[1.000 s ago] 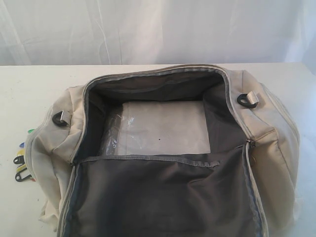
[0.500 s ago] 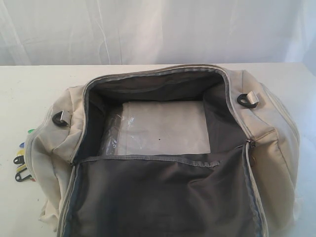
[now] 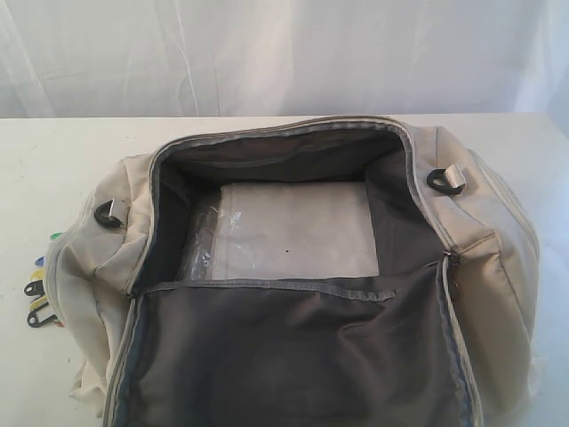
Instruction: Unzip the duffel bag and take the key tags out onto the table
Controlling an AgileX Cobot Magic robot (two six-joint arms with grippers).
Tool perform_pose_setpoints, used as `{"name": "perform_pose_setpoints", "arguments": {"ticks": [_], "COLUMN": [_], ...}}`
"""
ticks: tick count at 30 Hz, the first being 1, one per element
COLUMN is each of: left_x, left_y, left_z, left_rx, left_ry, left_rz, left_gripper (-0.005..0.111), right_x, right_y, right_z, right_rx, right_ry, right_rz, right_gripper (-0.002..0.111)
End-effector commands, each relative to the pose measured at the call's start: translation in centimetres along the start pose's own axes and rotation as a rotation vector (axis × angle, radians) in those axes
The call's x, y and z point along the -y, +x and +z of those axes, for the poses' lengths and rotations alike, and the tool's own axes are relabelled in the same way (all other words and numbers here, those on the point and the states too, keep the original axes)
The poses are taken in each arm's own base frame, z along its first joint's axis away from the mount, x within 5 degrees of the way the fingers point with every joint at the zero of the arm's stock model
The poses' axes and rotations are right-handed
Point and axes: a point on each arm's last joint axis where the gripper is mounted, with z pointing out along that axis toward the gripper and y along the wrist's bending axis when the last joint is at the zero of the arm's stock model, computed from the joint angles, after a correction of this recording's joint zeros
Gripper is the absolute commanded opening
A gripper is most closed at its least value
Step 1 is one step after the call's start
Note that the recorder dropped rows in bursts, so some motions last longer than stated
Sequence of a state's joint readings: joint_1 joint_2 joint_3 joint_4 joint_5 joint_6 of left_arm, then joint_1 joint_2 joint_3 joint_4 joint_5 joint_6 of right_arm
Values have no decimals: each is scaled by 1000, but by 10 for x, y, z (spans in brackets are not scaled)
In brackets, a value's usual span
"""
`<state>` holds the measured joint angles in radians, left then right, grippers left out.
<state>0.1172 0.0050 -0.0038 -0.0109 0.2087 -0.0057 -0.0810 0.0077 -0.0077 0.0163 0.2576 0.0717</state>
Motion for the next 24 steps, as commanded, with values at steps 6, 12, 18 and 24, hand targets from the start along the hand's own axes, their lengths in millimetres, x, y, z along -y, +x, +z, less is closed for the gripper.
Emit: {"name": "perform_pose_setpoints", "arguments": {"ticks": [6, 12, 18, 24], "left_x": [0, 0, 0, 0], "left_y": [1, 1, 1, 1], "left_z": [0, 0, 0, 0], "left_rx": [2, 2, 2, 2], "left_ry": [2, 2, 2, 2], "left_rz": [-6, -1, -1, -1], "left_gripper": [0, 0, 0, 0], "right_x": [2, 2, -1, -2], "right_y": [7, 8, 8, 10], "right_z": [0, 0, 0, 0], "right_rx": [-57, -61, -65, -83], "right_ry": [20, 20, -30, -43], "right_rz": [-3, -3, -13, -16], "right_gripper": [0, 0, 0, 0]}}
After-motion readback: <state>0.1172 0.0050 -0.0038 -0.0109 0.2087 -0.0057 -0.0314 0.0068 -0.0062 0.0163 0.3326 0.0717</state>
